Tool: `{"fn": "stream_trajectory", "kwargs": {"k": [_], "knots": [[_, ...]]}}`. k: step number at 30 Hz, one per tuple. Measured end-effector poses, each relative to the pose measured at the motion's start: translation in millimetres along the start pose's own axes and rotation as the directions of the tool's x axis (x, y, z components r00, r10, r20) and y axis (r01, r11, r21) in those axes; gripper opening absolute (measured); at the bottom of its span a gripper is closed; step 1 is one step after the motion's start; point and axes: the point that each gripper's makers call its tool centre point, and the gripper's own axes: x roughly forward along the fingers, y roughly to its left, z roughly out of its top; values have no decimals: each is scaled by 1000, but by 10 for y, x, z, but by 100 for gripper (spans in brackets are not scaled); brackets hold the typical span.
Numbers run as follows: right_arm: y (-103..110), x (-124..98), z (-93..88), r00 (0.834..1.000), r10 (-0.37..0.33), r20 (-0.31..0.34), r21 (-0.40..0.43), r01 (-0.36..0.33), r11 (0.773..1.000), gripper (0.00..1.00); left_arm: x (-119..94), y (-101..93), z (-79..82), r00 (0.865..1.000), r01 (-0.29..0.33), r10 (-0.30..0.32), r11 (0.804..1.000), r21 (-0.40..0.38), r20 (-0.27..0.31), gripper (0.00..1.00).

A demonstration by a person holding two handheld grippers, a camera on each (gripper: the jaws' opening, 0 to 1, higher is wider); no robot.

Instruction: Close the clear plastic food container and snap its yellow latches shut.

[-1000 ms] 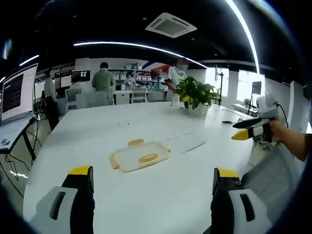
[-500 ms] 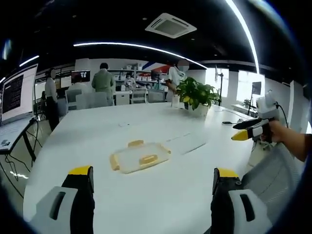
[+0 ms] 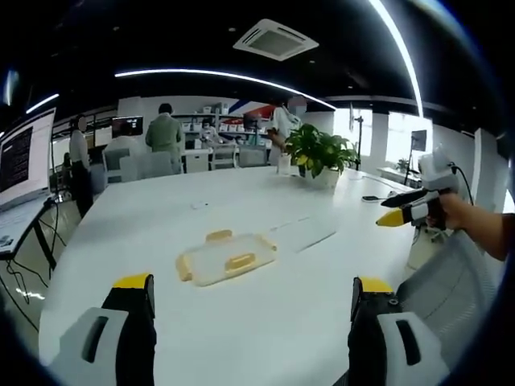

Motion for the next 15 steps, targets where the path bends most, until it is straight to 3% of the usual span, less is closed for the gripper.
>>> {"fn": "stream_trajectory", "kwargs": {"k": [15], "knots": [[-142,-16,-49,996,-80,-26,-15,80,997,90,-12,-97,46,998,57,-57,998,-15,20,99]]}}
